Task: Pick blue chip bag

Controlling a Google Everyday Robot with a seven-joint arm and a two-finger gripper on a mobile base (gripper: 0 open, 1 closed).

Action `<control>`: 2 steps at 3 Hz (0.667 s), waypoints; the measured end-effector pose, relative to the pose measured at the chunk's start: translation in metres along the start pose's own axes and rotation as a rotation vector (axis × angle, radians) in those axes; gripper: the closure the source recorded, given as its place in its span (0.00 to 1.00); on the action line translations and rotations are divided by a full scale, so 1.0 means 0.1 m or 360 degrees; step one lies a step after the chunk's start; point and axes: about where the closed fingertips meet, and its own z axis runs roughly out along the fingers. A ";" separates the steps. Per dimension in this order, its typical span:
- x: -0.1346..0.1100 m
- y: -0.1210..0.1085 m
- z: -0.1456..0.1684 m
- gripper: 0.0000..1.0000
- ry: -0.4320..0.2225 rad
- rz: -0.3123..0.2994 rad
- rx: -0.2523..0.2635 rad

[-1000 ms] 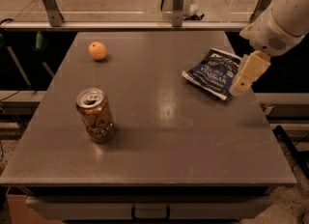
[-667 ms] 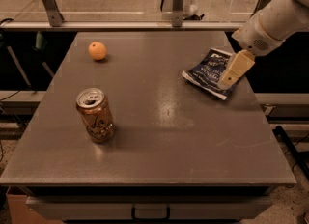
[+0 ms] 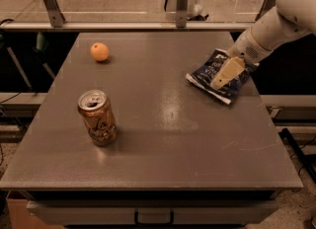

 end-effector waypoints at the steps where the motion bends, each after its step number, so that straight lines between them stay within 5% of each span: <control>1: 0.05 -0.02 0.10 0.41 -0.0025 0.0092 -0.0029; 2: -0.04 -0.01 0.04 0.64 -0.0081 0.0123 -0.0041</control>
Offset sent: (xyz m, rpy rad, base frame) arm 0.0023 0.0068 0.0185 0.1298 0.0110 -0.0623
